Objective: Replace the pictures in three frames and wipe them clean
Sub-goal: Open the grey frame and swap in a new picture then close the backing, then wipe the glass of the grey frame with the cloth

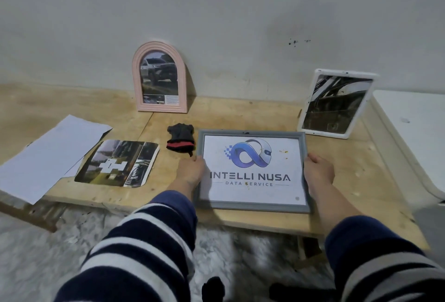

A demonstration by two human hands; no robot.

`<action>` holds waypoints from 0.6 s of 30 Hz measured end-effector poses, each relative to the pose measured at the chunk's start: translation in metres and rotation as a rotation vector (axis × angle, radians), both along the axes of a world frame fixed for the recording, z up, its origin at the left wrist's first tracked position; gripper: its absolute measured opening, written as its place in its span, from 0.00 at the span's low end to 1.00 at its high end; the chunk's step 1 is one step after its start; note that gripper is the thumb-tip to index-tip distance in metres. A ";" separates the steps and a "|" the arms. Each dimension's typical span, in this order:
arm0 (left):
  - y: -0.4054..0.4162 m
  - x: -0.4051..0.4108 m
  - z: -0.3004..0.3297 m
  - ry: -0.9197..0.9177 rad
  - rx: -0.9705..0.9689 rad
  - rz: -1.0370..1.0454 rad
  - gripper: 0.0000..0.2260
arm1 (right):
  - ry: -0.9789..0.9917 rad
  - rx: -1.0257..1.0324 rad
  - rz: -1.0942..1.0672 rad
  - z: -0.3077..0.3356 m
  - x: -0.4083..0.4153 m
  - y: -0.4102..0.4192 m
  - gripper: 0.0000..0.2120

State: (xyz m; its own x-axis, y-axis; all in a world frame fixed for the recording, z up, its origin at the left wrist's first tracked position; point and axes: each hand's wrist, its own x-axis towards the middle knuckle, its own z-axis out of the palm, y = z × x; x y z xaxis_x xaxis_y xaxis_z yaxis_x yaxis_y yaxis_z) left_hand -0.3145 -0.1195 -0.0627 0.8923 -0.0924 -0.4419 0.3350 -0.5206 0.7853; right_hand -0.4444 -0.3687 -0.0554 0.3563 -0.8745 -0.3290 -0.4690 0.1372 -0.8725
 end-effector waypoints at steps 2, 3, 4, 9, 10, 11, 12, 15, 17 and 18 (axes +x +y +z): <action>-0.009 0.006 -0.008 -0.014 0.041 -0.041 0.17 | 0.037 -0.009 0.013 -0.005 0.000 -0.001 0.10; -0.013 0.010 -0.012 -0.032 0.106 -0.089 0.18 | 0.053 -0.007 0.017 -0.007 -0.001 -0.002 0.10; -0.018 0.012 -0.015 -0.052 0.187 -0.144 0.20 | 0.074 0.002 0.029 -0.010 -0.001 -0.003 0.10; -0.031 0.018 -0.024 -0.139 0.418 -0.260 0.25 | 0.233 0.036 0.082 -0.017 0.011 -0.003 0.15; -0.031 0.018 -0.025 -0.134 0.427 -0.265 0.25 | 0.254 0.048 0.096 -0.015 0.014 -0.002 0.16; -0.031 0.019 -0.027 -0.122 0.428 -0.272 0.26 | 0.263 0.061 0.106 -0.017 0.017 -0.003 0.18; -0.031 0.019 -0.027 -0.114 0.416 -0.277 0.26 | 0.268 0.073 0.107 -0.017 0.019 -0.003 0.21; -0.028 0.022 -0.026 -0.133 0.323 -0.284 0.23 | 0.288 0.053 0.142 -0.020 0.022 -0.004 0.25; -0.020 0.023 -0.026 -0.175 0.276 -0.291 0.20 | 0.315 -0.017 0.178 -0.021 0.025 -0.003 0.25; -0.015 0.024 -0.025 -0.210 0.287 -0.288 0.19 | 0.358 -0.070 0.204 -0.021 0.027 -0.001 0.24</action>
